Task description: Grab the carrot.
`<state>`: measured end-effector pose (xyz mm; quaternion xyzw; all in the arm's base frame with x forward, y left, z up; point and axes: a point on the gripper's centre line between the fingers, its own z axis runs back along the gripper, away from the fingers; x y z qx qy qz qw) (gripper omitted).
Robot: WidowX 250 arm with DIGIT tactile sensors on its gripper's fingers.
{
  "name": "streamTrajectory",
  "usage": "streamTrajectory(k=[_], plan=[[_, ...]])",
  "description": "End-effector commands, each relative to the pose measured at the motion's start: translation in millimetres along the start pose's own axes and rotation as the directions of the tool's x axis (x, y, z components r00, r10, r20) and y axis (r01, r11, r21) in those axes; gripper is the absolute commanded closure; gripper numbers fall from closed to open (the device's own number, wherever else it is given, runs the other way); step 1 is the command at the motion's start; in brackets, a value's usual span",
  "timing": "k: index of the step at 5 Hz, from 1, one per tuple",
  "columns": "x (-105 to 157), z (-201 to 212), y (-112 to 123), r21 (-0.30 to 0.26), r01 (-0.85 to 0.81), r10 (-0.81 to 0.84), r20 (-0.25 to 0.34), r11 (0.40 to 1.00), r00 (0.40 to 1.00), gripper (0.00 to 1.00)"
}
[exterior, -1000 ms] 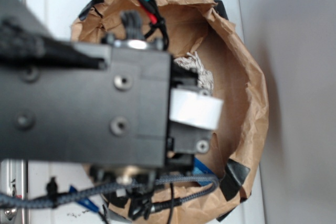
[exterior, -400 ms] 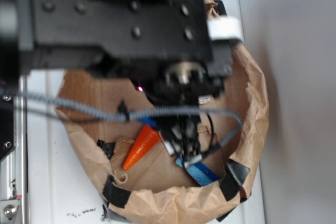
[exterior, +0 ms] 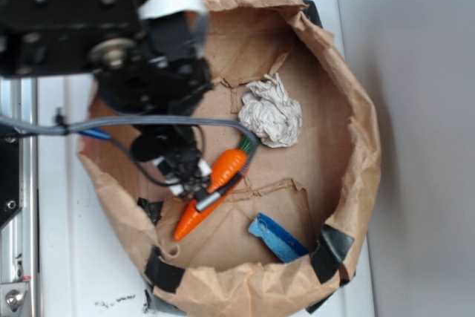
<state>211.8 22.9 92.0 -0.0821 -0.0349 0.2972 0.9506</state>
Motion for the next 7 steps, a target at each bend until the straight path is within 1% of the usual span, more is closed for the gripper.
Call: streamTrajectory(k=[1, 2, 3, 4, 5, 6, 7], plan=[[-12.9, -13.1, -50.1, 0.035, 0.031, -0.033, 0.064, 0.999, 0.997, 0.00], [-19.5, -26.8, -62.2, 0.052, 0.024, -0.029, 0.104, 0.998, 0.994, 0.00], [-13.0, -42.7, -60.3, 0.035, 0.025, -0.029, 0.124, 0.999, 0.992, 0.00], [7.9, -58.2, -54.9, 0.007, 0.010, -0.011, 0.140, 1.000, 0.990, 0.00], [19.3, -63.8, -57.8, 0.026, 0.008, -0.012, 0.150, 1.000, 0.989, 0.00], [17.9, -51.5, -59.5, 0.036, 0.029, -0.033, 0.117, 0.999, 0.993, 1.00], [16.7, -23.6, -63.1, 0.046, 0.060, -0.064, 0.100, 0.997, 0.993, 1.00]])
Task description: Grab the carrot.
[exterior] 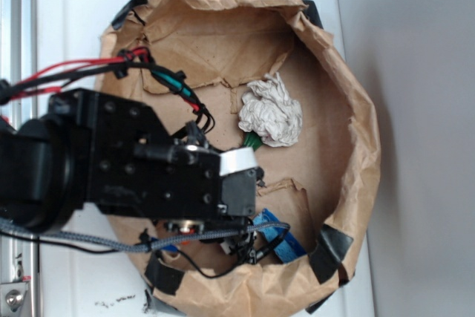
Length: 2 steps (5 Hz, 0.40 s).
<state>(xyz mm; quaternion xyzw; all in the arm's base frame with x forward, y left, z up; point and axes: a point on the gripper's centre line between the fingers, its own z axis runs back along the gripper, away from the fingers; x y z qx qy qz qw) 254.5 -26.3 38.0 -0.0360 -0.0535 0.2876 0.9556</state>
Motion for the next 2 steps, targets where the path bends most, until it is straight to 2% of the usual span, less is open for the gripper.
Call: streamTrajectory(k=[1, 2], plan=[[17.0, 90.3, -4.6, -0.049, 0.088, -0.085, 0.063, 0.995, 0.994, 1.00], [16.8, 128.3, -3.9, -0.069, 0.166, -0.158, 0.104, 0.984, 0.982, 1.00]])
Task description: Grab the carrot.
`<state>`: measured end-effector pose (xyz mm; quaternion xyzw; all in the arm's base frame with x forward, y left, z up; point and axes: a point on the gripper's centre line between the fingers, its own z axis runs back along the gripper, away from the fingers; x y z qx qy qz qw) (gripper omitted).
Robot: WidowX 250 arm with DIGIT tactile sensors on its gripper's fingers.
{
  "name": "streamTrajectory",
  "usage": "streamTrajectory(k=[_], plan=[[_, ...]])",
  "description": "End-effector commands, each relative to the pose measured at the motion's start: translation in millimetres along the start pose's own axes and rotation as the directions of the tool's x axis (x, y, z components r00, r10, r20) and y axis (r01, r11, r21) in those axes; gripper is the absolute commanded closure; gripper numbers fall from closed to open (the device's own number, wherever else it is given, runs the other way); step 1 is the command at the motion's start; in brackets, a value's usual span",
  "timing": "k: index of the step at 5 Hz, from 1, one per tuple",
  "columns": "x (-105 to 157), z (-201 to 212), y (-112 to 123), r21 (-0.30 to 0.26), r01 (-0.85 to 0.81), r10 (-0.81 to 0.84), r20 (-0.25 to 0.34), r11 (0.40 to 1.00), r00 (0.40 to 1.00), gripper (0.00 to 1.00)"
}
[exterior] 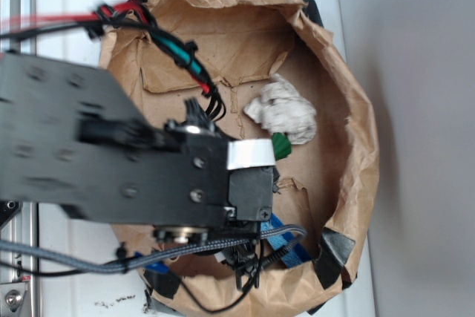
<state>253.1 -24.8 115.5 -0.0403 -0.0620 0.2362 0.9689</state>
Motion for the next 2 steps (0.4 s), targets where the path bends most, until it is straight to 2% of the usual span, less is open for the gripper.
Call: streamTrajectory(k=[1, 2], plan=[[19.6, 66.8, 0.5, -0.054, 0.142, -0.134, 0.127, 0.988, 0.983, 1.00], [23.0, 76.9, 11.3, -0.040, 0.159, -0.153, 0.136, 0.986, 0.979, 1.00]])
